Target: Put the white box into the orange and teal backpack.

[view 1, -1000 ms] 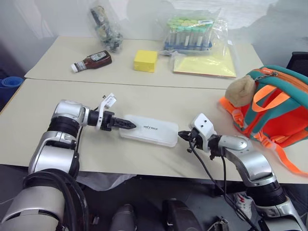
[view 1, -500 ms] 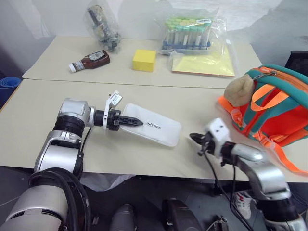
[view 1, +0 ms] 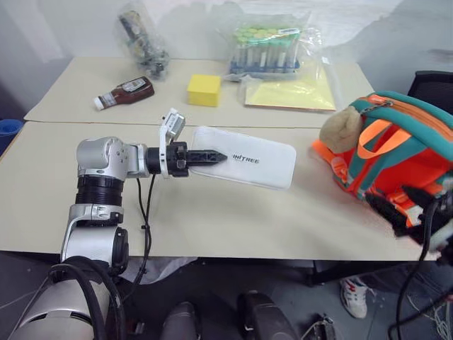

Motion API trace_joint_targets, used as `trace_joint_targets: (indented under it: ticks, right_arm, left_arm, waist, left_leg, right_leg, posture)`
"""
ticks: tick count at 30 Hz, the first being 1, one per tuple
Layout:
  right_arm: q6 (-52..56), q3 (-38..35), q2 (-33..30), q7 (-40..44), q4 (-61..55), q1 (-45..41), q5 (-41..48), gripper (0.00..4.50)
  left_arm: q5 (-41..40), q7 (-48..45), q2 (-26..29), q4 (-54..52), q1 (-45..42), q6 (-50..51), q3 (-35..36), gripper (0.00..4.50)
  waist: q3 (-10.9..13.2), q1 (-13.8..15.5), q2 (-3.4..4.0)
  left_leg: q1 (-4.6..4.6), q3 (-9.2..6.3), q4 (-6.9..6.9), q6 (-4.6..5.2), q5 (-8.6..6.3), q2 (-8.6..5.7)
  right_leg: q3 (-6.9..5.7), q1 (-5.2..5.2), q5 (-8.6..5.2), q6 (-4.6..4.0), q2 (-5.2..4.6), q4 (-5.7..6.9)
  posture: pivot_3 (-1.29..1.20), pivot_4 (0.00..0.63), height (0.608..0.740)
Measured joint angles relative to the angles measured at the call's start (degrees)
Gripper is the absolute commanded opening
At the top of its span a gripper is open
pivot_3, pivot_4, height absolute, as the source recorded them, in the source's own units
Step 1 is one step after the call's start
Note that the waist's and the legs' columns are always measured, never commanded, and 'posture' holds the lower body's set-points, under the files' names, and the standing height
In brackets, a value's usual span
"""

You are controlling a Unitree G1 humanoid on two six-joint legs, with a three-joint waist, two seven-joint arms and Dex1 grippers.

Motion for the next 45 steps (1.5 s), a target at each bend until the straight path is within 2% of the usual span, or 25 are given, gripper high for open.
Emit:
trace_joint_targets:
  ticks: [9,12,19,24,27,31,33,36,40,45]
  right_arm:
    - [-5.0,13.5,2.5,-2.9,17.6,-16.2,-0.6,4.50]
    - [-9.1,15.0,2.3,-2.6,21.4,-18.5,-2.3,3.96]
    - [-12.7,17.4,-0.2,1.4,22.6,-17.8,-3.8,1.69]
    - [-10.0,18.4,-2.4,6.5,16.8,-15.7,2.5,0.04]
    - [-7.3,18.5,-6.1,11.3,10.7,-12.9,8.2,0.04]
    - [-2.5,17.1,-12.8,17.5,3.1,-9.0,21.0,0.04]
    - [0.0,13.1,-18.4,21.1,0.0,-5.5,29.7,0.04]
    - [1.7,7.2,-23.2,23.8,-1.9,-2.1,38.3,0.04]
    - [3.8,1.8,-26.3,26.6,-1.8,3.9,42.5,0.04]
    - [3.3,0.1,-27.6,28.7,0.7,7.7,37.8,0.04]
  left_arm:
    - [-1.7,1.3,0.9,-0.3,-1.1,-6.6,1.2,1.26]
    - [-2.0,2.3,1.0,0.1,-2.1,-7.7,1.7,1.26]
    - [-2.1,4.5,2.2,4.9,-3.8,-13.3,5.2,1.26]
    - [-1.9,4.6,3.9,11.4,-7.4,-19.5,6.6,1.26]
    - [-1.7,4.5,4.1,13.3,-9.3,-24.6,6.9,1.26]
    - [-1.7,2.4,3.6,13.5,-9.7,-30.9,7.2,1.26]
    - [-1.7,-0.3,3.5,12.9,-9.7,-33.1,6.3,1.26]
    - [-1.7,-4.3,3.8,10.6,-9.5,-35.1,4.8,1.26]
    - [-1.9,-10.2,4.4,6.7,-7.4,-35.4,2.8,1.26]
    - [-2.1,-17.5,4.8,4.1,-6.1,-34.5,-0.8,1.26]
  waist:
    - [0.1,0.6,0.14]
    - [0.1,0.6,0.14]
    - [0.1,0.5,0.14]
    - [0.1,0.5,0.21]
    - [0.1,0.8,0.22]
    - [0.2,0.7,0.22]
    - [0.2,1.0,0.21]
    - [0.2,1.0,0.11]
    - [0.2,1.0,0.06]
    - [0.3,0.9,0.02]
  left_leg:
    - [-0.13,0.05,-0.15,-0.34,0.21,-0.02]
    - [-0.14,0.05,-0.13,-0.33,0.20,-0.02]
    - [-0.14,0.07,-0.13,-0.34,0.21,-0.01]
    - [-0.14,0.07,-0.17,-0.41,0.25,0.06]
    - [-0.15,0.05,-0.23,-0.41,0.25,0.05]
    - [-0.20,0.08,-0.26,-0.40,0.24,0.02]
    - [-0.22,0.04,-0.27,-0.39,0.23,0.03]
    - [-0.18,0.02,-0.25,-0.35,0.21,0.03]
    - [-0.17,0.01,-0.16,-0.30,0.20,0.00]
    - [-0.19,-0.02,-0.02,-0.08,0.13,-0.04]
  right_leg:
    - [0.01,-0.14,-0.04,-0.05,-0.01,-0.14]
    - [0.01,-0.12,-0.03,-0.03,-0.01,-0.16]
    - [0.01,-0.14,-0.03,-0.02,-0.01,-0.13]
    - [0.00,-0.18,-0.03,-0.02,0.07,-0.11]
    - [-0.03,-0.16,-0.05,0.00,0.06,-0.19]
    - [-0.01,-0.17,-0.06,0.02,0.03,-0.27]
    - [-0.03,-0.16,-0.08,0.05,0.04,-0.33]
    - [-0.03,-0.07,-0.08,0.05,0.03,-0.36]
    - [-0.03,-0.02,-0.07,0.08,0.00,-0.34]
    - [-0.01,0.00,-0.02,0.16,-0.01,-0.32]
  posture:
    - [0.00,0.150,0.740]
    - [0.00,0.150,0.740]
    - [0.00,0.150,0.740]
    - [0.00,0.150,0.740]
    - [0.00,0.150,0.740]
    - [0.00,0.150,0.740]
    - [0.00,0.150,0.740]
    - [0.00,0.150,0.740]
    - [0.00,0.150,0.740]
    - [0.00,0.150,0.740]
